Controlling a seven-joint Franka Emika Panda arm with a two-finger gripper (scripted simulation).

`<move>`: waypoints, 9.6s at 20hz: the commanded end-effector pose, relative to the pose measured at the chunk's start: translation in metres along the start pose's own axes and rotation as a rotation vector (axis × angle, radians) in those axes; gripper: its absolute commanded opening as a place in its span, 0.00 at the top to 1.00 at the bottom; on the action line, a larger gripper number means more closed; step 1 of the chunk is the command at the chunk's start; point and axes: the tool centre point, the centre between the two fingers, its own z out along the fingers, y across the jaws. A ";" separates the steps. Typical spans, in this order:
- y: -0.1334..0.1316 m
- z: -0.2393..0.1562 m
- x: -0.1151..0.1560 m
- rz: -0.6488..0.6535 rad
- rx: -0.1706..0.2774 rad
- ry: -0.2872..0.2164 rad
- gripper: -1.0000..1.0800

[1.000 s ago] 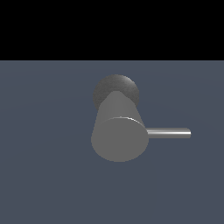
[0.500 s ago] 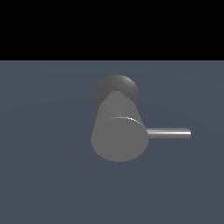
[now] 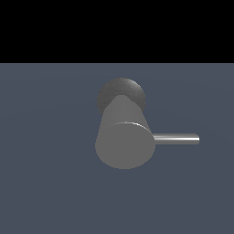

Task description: Turn on the faucet by rotating a designated handle.

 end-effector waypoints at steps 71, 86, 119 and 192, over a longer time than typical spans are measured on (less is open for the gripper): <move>0.355 0.263 0.046 1.845 2.036 0.668 1.00; 0.301 0.364 0.030 2.191 1.993 0.397 1.00; 0.261 0.316 0.042 2.200 1.991 0.281 1.00; 0.149 0.214 0.052 2.239 1.963 0.289 1.00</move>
